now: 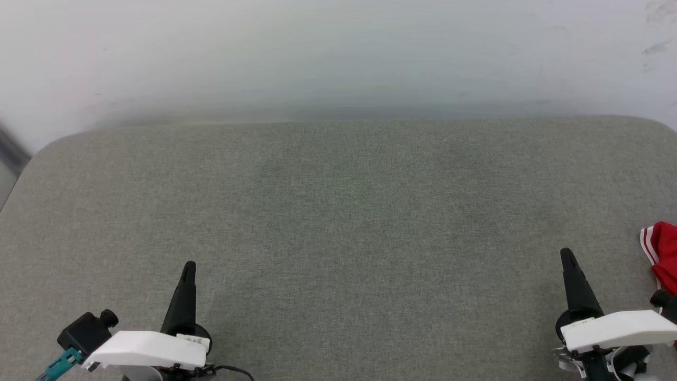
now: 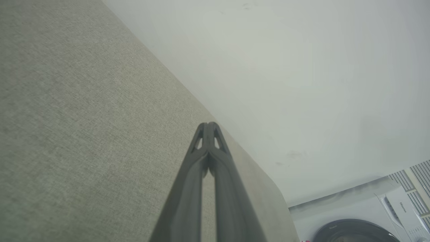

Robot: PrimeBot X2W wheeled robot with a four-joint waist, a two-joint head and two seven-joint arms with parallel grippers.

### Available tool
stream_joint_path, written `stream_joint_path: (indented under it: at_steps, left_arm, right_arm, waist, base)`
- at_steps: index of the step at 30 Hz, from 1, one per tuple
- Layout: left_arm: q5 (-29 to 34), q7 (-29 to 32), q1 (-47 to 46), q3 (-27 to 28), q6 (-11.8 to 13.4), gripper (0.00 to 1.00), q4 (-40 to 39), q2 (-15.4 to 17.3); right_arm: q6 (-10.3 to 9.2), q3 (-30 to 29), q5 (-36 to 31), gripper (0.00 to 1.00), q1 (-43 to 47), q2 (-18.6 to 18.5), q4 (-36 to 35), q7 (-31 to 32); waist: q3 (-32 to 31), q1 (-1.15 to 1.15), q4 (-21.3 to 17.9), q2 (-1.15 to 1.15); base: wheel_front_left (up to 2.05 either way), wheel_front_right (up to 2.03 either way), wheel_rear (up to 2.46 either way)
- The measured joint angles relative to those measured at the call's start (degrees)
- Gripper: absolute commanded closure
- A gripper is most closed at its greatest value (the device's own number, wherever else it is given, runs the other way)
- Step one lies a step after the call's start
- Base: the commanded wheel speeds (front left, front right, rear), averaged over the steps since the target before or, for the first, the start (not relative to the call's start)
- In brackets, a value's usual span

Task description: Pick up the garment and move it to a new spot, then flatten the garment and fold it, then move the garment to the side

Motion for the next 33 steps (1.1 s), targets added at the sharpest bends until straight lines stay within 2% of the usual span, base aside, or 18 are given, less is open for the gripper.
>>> stream_joint_path:
  at_steps: [21,33]
  left_arm:
    - [-14.2,3.8,-2.0,1.3,0.0,1.0,2.3,0.0]
    - [-20.1,5.6,-2.7,1.8,0.0,1.0,3.3,0.0]
  right_arm:
    - [0.0,-0.5,15.5,1.0,-1.2,0.0,1.1,3.1]
    - [0.0,-0.7,22.2,1.0,-1.6,0.0,1.6,4.6]
  waist:
    - [-0.6,0.0,-0.3,0.0]
    - [-0.9,0.0,-0.5,0.0]
  base:
    - [0.0,0.0,0.0]
    - [0.0,0.0,0.0]
